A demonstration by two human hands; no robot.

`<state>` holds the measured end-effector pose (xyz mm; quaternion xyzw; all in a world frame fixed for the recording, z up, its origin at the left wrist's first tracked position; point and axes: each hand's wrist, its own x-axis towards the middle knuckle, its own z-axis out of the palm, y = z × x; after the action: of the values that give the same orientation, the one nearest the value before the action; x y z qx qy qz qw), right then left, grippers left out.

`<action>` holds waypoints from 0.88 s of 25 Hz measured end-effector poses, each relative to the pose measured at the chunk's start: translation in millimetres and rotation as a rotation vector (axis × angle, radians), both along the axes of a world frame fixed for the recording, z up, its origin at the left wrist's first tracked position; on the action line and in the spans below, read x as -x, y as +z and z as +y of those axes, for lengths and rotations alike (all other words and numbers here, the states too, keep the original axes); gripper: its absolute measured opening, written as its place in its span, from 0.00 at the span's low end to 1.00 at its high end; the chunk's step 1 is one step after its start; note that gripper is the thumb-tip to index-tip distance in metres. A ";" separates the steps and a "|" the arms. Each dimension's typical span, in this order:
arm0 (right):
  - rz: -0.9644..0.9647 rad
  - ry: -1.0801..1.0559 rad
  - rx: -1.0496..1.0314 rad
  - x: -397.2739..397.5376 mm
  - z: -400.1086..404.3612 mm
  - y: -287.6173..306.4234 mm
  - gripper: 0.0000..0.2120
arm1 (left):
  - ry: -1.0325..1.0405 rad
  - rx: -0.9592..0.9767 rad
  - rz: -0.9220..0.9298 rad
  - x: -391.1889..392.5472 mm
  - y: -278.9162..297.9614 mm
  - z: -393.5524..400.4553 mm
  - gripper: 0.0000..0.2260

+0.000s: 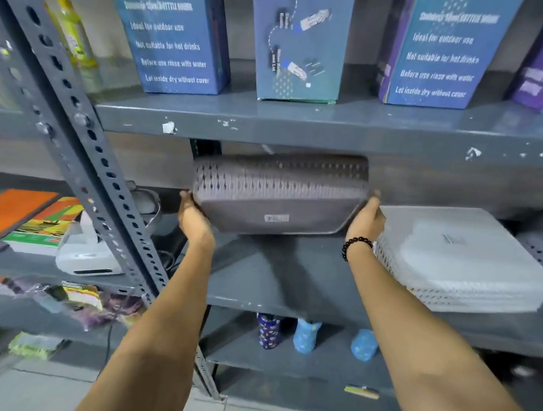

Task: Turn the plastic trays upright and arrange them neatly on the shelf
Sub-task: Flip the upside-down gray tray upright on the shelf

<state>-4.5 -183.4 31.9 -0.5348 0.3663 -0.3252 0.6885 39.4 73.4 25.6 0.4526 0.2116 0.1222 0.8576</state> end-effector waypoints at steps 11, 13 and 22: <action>0.391 0.405 -0.053 48.1 -24.2 -67.9 0.24 | -0.398 -0.382 0.433 0.2 -70.7 46.7 0.09; 0.430 0.380 -0.037 53.6 -18.9 -65.5 0.19 | -0.391 -0.465 0.458 0.3 -71.2 43.2 0.11; 0.474 0.366 0.086 57.4 -12.0 -64.2 0.13 | -0.314 -0.601 0.417 1.4 -79.7 39.5 0.14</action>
<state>-61.9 -195.4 -32.4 -0.6815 0.4004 -0.0771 0.6077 38.1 113.0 -54.1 0.7254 0.2641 -0.0484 0.6338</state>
